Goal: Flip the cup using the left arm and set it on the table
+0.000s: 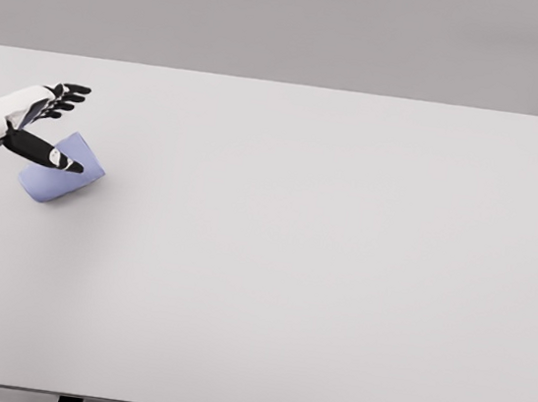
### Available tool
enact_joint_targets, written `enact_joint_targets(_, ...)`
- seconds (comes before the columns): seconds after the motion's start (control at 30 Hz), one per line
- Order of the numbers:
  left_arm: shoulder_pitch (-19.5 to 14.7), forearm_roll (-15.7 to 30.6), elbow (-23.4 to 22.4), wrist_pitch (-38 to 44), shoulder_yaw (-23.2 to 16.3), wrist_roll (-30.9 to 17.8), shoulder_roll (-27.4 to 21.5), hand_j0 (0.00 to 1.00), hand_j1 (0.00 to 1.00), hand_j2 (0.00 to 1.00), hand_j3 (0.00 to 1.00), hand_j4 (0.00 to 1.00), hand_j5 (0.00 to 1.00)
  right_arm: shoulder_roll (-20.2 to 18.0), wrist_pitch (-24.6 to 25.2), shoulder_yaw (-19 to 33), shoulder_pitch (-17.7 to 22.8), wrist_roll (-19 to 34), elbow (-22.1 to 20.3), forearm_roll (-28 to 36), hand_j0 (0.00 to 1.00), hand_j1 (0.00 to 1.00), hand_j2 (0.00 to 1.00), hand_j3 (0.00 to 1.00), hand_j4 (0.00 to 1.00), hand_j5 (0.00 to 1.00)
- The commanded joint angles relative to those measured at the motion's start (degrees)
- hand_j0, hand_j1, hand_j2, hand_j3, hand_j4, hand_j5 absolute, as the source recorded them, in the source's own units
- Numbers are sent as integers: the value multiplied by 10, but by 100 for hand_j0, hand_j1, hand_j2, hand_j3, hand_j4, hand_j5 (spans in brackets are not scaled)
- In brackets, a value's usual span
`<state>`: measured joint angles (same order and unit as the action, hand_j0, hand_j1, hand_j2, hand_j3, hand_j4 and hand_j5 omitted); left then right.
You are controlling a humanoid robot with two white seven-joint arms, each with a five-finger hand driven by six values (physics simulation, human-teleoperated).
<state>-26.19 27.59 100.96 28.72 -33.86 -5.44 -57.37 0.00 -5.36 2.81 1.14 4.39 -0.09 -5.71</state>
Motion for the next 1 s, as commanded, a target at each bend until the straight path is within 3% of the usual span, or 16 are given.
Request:
enact_joint_targets(0.0,0,-19,-1,14,-3,5,9,99,99,99,99,99,99,0,0,0,0,0,0,1,100,100,100,100,100,100)
enact_joint_targets(0.2,1,-46,0,53,-17,4,16,99,99,99,99,99,99,0,0,0,0,0,0,0,100,100,100,100,100,100)
enact_joint_targets(0.97,7,-84,-18,63,-22,6,41,99,99,99,99,99,99,0,0,0,0,0,0,1,100,100,100,100,100,100)
